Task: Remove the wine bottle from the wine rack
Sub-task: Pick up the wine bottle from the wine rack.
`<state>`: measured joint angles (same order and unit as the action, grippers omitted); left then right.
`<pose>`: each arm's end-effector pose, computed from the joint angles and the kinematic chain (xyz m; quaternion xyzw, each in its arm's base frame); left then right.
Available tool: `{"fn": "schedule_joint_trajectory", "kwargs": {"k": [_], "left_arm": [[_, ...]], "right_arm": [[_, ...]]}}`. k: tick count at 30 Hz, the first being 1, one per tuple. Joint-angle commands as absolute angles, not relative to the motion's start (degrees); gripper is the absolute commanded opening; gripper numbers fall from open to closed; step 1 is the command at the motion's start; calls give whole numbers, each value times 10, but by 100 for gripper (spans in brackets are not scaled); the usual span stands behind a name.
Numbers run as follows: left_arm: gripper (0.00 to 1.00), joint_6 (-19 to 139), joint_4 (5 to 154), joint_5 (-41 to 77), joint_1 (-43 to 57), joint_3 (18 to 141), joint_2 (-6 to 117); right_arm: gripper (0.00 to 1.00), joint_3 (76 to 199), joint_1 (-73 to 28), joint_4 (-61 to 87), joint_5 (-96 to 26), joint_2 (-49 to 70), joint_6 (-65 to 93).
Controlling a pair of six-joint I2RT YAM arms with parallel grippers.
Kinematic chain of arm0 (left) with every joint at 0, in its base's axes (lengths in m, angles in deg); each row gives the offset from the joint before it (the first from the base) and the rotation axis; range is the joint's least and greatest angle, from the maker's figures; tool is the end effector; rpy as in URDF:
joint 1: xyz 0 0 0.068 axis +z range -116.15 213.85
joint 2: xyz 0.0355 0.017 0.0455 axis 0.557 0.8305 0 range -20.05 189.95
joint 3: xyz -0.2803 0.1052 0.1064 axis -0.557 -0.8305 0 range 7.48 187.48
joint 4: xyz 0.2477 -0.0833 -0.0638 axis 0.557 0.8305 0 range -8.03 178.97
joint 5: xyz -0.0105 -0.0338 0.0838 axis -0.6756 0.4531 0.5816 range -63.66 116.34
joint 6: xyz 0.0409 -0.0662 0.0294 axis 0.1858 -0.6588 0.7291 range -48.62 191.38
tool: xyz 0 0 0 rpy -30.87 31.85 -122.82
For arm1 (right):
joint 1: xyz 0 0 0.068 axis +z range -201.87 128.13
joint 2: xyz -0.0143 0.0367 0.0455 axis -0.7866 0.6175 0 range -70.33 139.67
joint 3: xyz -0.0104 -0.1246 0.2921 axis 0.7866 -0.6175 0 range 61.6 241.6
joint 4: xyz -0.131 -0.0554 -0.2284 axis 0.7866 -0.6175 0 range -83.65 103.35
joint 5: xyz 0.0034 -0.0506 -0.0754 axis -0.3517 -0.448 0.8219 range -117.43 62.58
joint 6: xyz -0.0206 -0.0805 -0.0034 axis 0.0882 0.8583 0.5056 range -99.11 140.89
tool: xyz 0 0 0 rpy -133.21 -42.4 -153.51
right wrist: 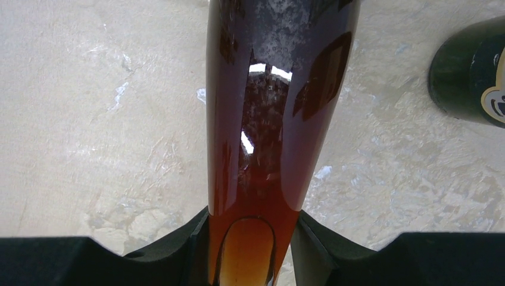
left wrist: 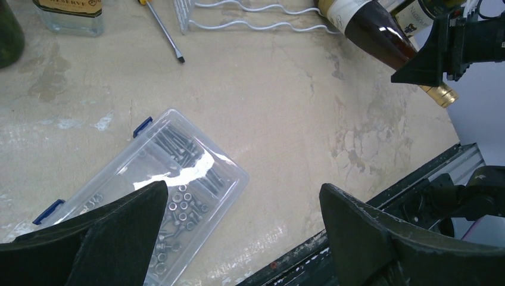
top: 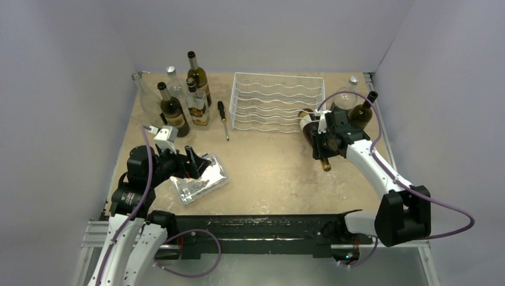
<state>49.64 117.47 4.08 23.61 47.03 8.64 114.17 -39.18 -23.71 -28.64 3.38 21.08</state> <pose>0.1069 -0.0472 0.3101 0.0210 0.8322 -0.3021 0.4645 0.2610 0.0604 0.2514 -0.1107 0.9553 0.0399 0.2713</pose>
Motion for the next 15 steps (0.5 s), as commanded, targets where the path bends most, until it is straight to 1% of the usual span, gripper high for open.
{"fn": "schedule_joint_trajectory", "kwargs": {"k": [1, 9, 12, 15], "left_arm": [[100, 506, 1162, 41, 240, 494, 83], [100, 506, 1160, 37, 240, 493, 87], [100, 510, 1150, 11, 240, 491, 88], [93, 513, 1118, -45, 240, 478, 88]], "right_arm": [[0, 1156, -384, -220, -330, -16, 237], [0, 1156, -384, -220, -354, -42, 246], [0, 1151, -383, -219, -364, -48, 250], [0, 1145, -384, -215, -361, -46, 253]]}}
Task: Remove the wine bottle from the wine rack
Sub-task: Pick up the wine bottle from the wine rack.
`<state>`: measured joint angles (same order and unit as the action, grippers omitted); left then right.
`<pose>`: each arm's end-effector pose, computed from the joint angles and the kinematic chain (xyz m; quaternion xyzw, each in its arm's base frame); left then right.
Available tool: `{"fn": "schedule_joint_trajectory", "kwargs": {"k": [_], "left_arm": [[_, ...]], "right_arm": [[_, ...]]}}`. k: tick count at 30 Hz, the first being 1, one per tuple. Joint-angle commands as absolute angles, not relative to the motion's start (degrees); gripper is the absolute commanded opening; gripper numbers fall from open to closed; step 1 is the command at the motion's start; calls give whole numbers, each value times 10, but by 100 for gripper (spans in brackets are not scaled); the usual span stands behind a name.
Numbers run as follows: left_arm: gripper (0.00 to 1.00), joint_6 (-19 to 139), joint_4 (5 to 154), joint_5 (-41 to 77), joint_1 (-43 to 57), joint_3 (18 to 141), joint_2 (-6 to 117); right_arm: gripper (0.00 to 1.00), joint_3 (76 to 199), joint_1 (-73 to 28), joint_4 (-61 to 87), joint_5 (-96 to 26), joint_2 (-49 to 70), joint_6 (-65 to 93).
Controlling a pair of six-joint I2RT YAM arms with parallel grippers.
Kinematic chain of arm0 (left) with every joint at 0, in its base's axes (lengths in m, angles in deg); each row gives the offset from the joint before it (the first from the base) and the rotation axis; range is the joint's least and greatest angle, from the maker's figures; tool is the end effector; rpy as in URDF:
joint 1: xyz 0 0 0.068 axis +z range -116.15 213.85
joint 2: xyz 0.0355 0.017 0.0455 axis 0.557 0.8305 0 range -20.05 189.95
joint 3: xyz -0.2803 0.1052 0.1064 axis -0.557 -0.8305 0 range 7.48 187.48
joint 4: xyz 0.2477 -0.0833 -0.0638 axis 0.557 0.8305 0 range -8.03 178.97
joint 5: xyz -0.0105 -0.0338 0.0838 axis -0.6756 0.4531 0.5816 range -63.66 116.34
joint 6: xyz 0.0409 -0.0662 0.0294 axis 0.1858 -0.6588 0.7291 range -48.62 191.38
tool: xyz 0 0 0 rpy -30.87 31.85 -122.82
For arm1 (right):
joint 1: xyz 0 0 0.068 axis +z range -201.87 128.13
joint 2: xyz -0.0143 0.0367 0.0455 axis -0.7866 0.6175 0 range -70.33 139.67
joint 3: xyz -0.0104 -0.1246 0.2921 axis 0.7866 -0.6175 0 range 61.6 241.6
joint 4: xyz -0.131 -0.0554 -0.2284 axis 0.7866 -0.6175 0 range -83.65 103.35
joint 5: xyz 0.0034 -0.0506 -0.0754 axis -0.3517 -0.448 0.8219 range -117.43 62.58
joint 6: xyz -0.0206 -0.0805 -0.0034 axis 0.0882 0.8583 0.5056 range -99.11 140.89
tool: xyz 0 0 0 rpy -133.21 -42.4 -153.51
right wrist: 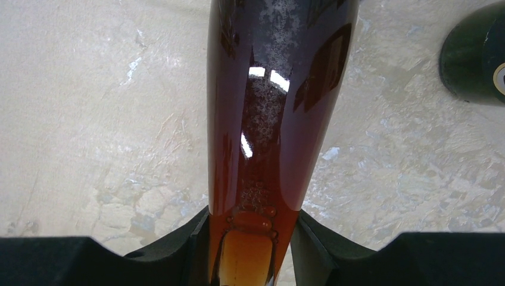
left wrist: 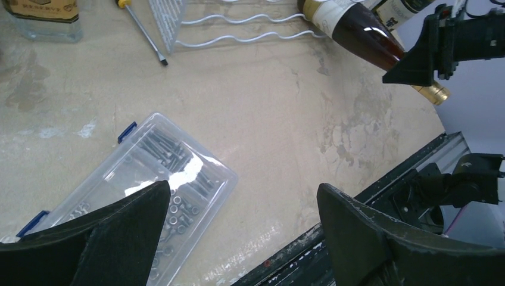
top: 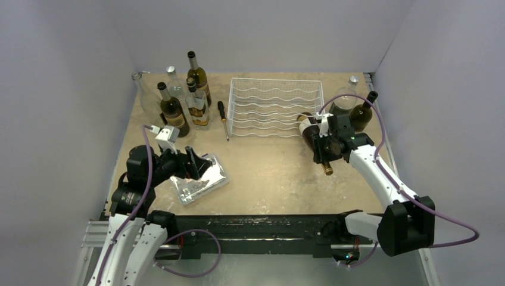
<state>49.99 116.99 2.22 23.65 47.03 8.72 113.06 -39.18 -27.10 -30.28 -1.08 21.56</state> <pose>0.1064 -0.0493 0.3114 0.0328 0.8284 -0.3133 0.4631 0.2397 0.0577 0.2589 -0.1186 0.9542 0.0524 0.2696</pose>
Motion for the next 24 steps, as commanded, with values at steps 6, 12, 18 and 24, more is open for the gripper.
{"fn": "schedule_joint_trajectory", "kwargs": {"k": [6, 12, 18, 24], "left_arm": [[84, 509, 1031, -123, 232, 448, 98], [85, 552, 1032, 23, 68, 497, 158], [85, 597, 1050, 136, -40, 587, 283], [85, 643, 998, 143, -61, 600, 343]], "right_arm": [[0, 1147, -383, -221, -370, -21, 291], [0, 1152, -384, -222, -383, -9, 292], [0, 1196, -384, -258, -392, 53, 358], [0, 1182, -383, -266, -382, 56, 426]]}}
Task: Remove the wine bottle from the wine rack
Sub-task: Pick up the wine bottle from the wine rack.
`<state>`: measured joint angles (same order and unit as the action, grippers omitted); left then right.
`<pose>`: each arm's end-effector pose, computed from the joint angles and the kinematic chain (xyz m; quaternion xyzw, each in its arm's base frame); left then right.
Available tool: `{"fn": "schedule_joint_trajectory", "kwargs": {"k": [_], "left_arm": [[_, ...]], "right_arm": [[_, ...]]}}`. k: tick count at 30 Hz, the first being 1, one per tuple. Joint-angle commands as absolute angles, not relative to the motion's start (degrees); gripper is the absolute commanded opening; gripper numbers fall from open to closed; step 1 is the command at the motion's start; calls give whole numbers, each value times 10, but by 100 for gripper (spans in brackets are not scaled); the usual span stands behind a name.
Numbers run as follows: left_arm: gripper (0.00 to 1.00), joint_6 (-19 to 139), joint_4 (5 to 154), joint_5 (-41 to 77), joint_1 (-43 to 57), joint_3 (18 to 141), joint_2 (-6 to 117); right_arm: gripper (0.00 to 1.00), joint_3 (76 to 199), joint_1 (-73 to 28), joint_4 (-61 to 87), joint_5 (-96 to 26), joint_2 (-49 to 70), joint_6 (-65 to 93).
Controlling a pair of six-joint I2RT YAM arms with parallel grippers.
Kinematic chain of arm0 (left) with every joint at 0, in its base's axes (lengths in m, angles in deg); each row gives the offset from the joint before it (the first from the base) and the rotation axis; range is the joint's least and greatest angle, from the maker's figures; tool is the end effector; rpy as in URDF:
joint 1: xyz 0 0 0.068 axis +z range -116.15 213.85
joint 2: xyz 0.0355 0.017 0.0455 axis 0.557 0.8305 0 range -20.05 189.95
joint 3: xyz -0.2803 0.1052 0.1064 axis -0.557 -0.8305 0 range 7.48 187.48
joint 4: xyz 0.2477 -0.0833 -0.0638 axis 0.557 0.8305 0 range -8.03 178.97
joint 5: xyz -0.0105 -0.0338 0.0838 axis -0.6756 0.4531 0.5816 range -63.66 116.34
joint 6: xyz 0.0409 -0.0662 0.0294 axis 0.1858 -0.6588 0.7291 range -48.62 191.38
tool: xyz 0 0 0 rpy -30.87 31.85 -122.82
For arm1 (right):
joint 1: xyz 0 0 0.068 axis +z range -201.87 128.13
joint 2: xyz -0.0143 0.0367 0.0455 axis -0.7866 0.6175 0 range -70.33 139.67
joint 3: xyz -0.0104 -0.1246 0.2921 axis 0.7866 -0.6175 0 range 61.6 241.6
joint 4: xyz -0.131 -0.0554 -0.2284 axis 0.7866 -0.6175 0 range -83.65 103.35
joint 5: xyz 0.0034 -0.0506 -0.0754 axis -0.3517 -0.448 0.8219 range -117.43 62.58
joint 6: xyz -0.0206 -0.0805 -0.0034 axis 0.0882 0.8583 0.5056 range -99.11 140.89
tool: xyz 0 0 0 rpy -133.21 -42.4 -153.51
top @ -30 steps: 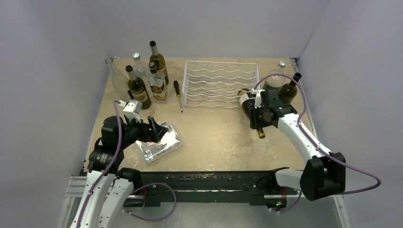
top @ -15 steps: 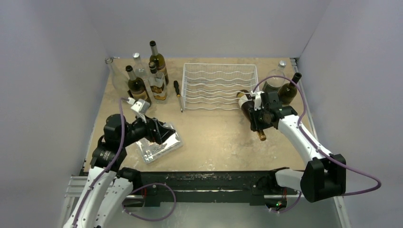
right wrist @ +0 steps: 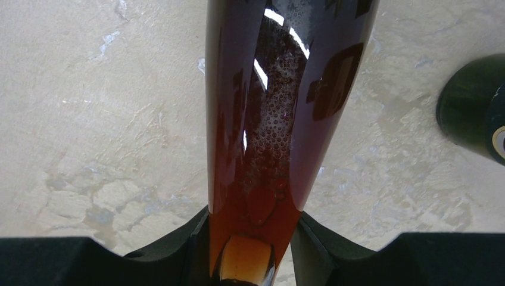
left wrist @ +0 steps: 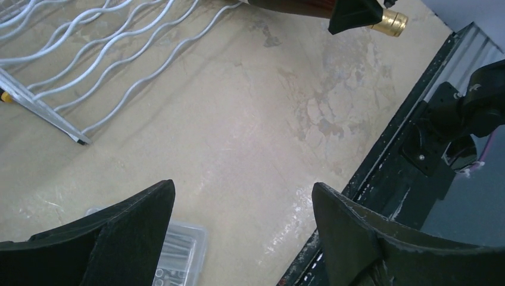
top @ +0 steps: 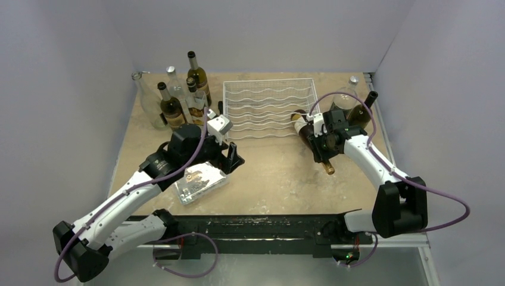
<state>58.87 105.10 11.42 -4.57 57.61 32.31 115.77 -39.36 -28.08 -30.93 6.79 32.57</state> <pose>0.1578 -0.1489 0.3474 0.2555 0.8010 -0.3270 0.4314 0.2633 0.0630 0.2404 -0.2108 0.9516 0.0314 0.2215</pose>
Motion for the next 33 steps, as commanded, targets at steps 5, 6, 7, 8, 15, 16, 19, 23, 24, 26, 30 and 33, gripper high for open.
{"fn": "schedule_joint_trajectory", "kwargs": {"k": [5, 6, 7, 8, 15, 16, 19, 23, 24, 26, 30, 33], "left_arm": [[85, 761, 966, 159, -88, 624, 416], [85, 783, 961, 167, -92, 631, 435], [85, 808, 954, 172, -96, 641, 453], [85, 833, 946, 177, -99, 649, 472], [84, 1003, 956, 181, -111, 753, 624], [83, 1020, 963, 183, -111, 769, 645], [83, 1061, 972, 189, -111, 814, 703], [82, 1092, 987, 210, -106, 866, 780], [81, 1096, 985, 222, -105, 876, 794], [81, 1103, 984, 239, -103, 892, 818], [79, 1101, 981, 261, -98, 915, 858], [77, 1095, 980, 292, -96, 929, 877]], "right_arm": [[0, 1163, -384, -271, -359, 64, 466], [0, 1157, -384, -267, -353, 63, 470], [0, 1150, -384, -262, -349, 62, 472], [0, 1140, -384, -253, -345, 60, 472], [0, 1125, -384, -224, -329, 51, 466], [0, 1125, -384, -222, -329, 51, 464], [0, 1129, -384, -220, -336, 50, 458], [0, 1127, -385, -220, -342, 45, 454], [0, 1125, -385, -219, -343, 42, 453], [0, 1122, -385, -219, -345, 35, 453], [0, 1115, -388, -219, -346, 22, 454], [0, 1113, -390, -220, -345, 16, 458]]}}
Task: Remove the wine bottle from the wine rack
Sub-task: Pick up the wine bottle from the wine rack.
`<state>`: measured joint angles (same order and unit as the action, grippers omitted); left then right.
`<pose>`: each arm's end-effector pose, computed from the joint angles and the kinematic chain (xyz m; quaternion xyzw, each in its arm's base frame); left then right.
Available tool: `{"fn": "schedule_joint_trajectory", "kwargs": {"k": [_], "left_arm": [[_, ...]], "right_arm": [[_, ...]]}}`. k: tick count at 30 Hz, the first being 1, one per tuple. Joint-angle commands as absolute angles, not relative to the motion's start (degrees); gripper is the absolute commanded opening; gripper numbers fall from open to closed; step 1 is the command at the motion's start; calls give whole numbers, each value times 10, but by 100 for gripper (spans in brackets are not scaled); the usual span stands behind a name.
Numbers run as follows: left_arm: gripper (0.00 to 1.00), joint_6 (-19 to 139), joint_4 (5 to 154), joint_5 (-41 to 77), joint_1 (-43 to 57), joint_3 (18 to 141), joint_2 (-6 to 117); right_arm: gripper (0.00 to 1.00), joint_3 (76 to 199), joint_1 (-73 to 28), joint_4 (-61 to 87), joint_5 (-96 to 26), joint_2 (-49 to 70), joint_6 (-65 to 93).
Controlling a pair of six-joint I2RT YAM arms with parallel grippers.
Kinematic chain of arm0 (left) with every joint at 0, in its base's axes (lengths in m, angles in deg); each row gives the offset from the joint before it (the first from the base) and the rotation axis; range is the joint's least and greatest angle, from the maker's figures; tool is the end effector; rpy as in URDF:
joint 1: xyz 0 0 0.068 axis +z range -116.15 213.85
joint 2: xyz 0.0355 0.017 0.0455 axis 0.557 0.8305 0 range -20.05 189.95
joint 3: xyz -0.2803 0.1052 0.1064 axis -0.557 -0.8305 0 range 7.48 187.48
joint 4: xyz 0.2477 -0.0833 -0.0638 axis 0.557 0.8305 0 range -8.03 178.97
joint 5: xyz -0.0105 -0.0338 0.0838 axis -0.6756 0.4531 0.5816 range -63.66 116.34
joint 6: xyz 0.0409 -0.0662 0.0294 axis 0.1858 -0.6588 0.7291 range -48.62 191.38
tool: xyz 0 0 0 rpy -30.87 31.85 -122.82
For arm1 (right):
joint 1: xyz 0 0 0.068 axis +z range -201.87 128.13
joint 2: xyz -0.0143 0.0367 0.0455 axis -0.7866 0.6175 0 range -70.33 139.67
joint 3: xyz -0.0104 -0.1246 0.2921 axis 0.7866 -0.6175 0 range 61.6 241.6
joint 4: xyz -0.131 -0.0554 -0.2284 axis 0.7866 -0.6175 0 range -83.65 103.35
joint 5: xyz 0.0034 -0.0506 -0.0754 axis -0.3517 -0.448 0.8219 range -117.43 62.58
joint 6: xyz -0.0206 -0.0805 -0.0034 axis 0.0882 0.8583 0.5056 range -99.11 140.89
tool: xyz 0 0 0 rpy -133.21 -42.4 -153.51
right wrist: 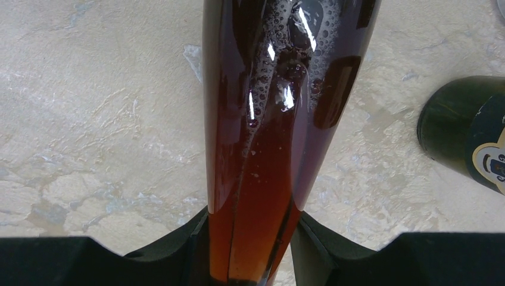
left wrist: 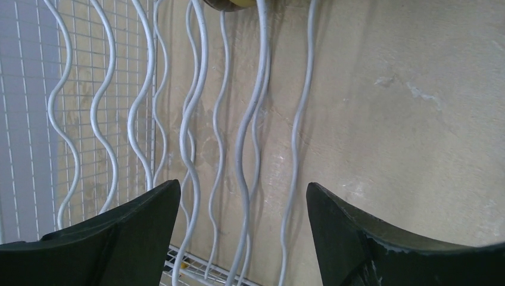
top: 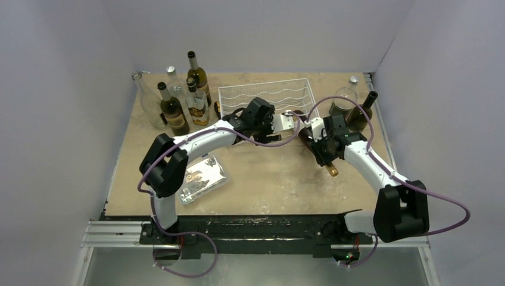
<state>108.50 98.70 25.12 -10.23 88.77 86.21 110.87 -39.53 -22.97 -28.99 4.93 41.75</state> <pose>0.3374 -0.3288 0.2612 0.5971 0.6900 -0.0345 0.4077 0.2565 0.0581 0.2268 -0.2805 0.9295 -0.0046 0.2397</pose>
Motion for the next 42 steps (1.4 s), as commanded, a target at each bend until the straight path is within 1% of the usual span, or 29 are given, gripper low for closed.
{"fn": "schedule_joint_trajectory", "kwargs": {"k": [1, 2, 6, 11, 19, 42], "left_arm": [[76, 1094, 980, 299, -95, 932, 882], [74, 1092, 980, 305, -95, 937, 886], [59, 1079, 992, 338, -91, 959, 910], [52, 1062, 1003, 344, -90, 974, 929], [49, 1031, 1020, 346, -90, 1003, 949], [48, 993, 1046, 333, -89, 1040, 961]], "right_arm": [[0, 1112, -391, -221, -345, 14, 459], [0, 1111, -392, -222, -344, 11, 461], [0, 1107, -397, -227, -340, -3, 468], [0, 1097, -401, -239, -332, -28, 481], [0, 1075, -403, -277, -325, -71, 498], [0, 1091, -404, -374, -263, -180, 545]]}}
